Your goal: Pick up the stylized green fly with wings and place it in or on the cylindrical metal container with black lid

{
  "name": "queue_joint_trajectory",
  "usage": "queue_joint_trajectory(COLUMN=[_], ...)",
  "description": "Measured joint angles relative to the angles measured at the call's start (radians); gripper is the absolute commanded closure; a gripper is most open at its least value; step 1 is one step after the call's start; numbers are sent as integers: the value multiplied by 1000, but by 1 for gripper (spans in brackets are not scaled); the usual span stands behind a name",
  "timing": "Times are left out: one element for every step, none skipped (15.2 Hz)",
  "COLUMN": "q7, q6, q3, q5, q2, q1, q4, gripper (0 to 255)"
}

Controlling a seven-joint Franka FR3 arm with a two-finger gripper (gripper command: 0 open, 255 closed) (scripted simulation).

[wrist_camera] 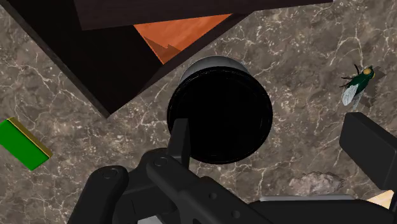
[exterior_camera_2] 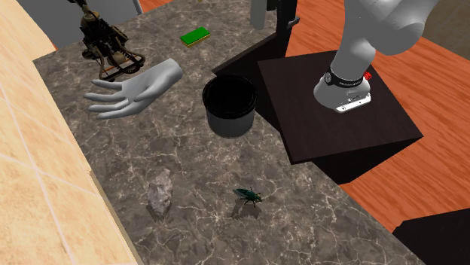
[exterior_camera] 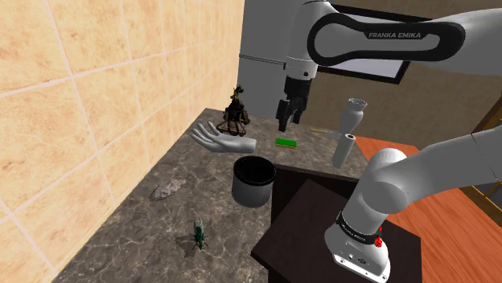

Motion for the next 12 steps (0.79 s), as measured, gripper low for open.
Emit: queue_joint_trajectory(q7=[0,10,26,43,60,79,98,115,134,153,174,197], q6=[0,13,35,63,97,132,164,200,236,276,316,354], q3=[0,8,21,36,50,68,85,100,117,136,156,178], q5=[0,6,16,28,39,51,63,74,86,98,109,122], q2=[0,-2,-1,-2,-3,12,21,25,36,56,81,93], q1=[0,3,8,14,19,25,31,36,43,48,54,62], q4=[0,-13,-29,-54,-84,-99,-115,-141,-160,-174,-183,-201], gripper=[0,0,0,0,0,0,0,0,0,0,0,0])
